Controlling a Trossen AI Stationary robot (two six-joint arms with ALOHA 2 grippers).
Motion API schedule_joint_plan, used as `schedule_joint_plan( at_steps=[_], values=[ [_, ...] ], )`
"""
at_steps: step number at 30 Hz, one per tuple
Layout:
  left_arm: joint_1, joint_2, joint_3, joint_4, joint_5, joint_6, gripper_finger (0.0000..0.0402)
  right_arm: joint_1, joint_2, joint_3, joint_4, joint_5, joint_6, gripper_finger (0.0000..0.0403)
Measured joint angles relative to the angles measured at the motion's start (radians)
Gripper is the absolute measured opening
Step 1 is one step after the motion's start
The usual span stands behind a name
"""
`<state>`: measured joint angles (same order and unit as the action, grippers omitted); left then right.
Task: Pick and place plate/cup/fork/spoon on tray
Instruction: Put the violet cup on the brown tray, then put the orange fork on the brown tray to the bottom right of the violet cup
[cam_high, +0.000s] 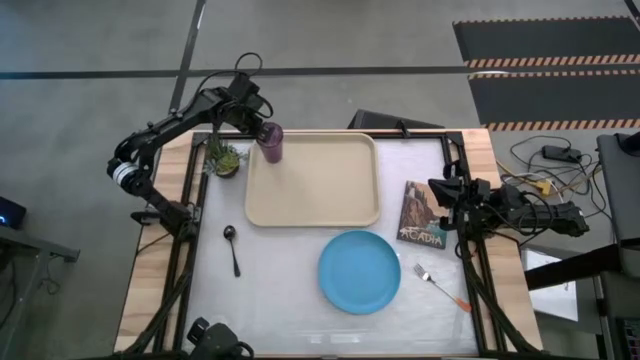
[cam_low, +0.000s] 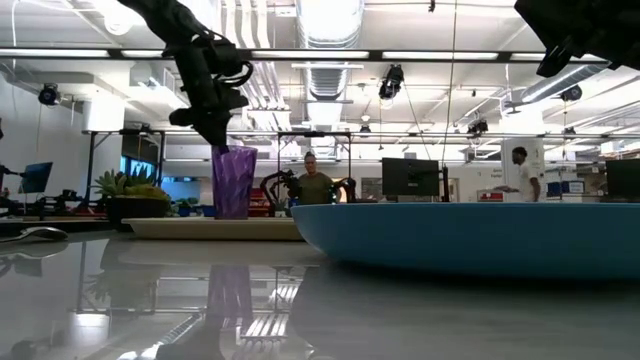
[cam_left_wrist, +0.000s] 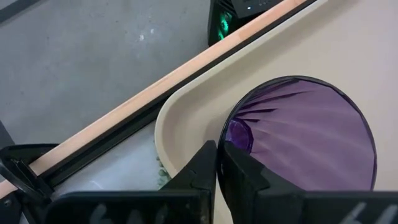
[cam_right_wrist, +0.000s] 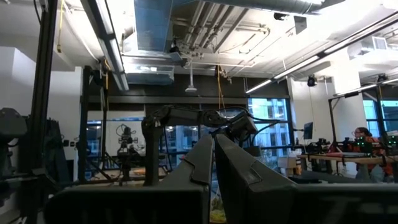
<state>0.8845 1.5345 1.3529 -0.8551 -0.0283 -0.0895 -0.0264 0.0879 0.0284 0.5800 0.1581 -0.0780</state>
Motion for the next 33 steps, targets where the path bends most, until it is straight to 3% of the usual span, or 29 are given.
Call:
schedule_joint_plan(
  at_steps=[15,33],
  values=[
    [0.000,-0.004,0.000,0.002,-0.004,0.000,0.0089,0.000,0.000,0.000,0.000,0.000,0.000,0.0009],
    [-0.004,-0.093,0.000,0.001,-0.003,0.026,0.0103,0.000,0.000,0.000,0.001,0.000,0.012,0.0009]
  ],
)
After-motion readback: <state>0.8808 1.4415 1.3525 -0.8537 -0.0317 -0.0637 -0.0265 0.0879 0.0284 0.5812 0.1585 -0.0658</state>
